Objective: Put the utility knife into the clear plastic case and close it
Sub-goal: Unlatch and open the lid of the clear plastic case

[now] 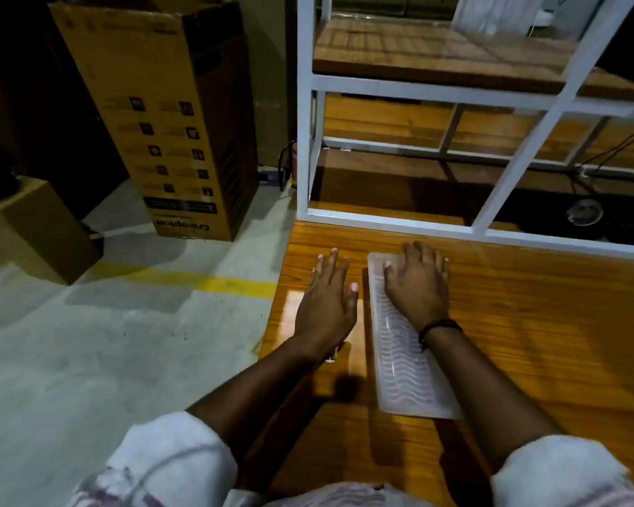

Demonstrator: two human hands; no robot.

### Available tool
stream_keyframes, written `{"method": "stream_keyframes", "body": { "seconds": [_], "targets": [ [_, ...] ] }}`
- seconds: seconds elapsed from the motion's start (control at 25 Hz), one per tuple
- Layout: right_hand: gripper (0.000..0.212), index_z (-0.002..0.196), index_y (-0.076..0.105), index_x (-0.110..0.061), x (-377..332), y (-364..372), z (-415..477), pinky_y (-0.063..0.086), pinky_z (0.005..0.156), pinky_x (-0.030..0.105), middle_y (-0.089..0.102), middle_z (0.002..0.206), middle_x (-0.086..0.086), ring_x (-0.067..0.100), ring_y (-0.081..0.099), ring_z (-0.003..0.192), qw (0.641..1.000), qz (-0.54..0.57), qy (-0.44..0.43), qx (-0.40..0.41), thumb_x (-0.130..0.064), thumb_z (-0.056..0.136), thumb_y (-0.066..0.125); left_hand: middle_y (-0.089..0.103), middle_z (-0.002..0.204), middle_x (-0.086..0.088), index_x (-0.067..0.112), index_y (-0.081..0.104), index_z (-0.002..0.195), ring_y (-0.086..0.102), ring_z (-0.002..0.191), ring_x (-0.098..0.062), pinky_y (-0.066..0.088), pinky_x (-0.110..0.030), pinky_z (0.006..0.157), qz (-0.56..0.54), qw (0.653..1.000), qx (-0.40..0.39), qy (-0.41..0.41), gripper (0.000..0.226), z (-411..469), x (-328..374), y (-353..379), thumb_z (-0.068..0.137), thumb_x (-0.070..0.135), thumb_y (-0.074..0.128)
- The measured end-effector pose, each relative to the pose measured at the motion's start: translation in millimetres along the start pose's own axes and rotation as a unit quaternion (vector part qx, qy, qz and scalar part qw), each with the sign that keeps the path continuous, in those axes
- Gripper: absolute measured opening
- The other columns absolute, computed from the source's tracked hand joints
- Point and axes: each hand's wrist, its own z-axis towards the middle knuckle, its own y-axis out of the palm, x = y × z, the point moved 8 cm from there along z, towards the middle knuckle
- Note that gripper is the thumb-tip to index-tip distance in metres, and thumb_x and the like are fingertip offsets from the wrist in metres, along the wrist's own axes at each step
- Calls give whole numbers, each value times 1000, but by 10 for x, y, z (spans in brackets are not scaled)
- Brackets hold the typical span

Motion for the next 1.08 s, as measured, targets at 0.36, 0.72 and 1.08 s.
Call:
{"method": "stream_keyframes", "body": {
  "seconds": [0.36,0.72,1.08],
  "targets": [
    [52,125,61,-4,287,112,263,40,105,54,55,132,24,43,47,125,995,-25,82,-55,-45,98,42,69,129,-17,5,57,135,67,115,-33,56,-42,89,-92,987,-69,-114,53,651,32,306,102,47,51],
    [55,128,55,-3,259,90,260,40,100,53,52,131,25,41,45,121,996,-63,63,-27,-47,98,41,79,102,-2,13,75,108,72,87,-9,56,-26,74,-199,977,-38,-73,32,619,68,433,102,38,56],
    [47,123,57,-7,316,97,270,41,99,51,53,127,22,39,46,119,998,-23,62,1,-45,96,47,79,95,3,18,73,102,74,85,-8,60,-32,73,-284,953,-26,-104,24,597,30,511,101,35,57]
  ]
}}
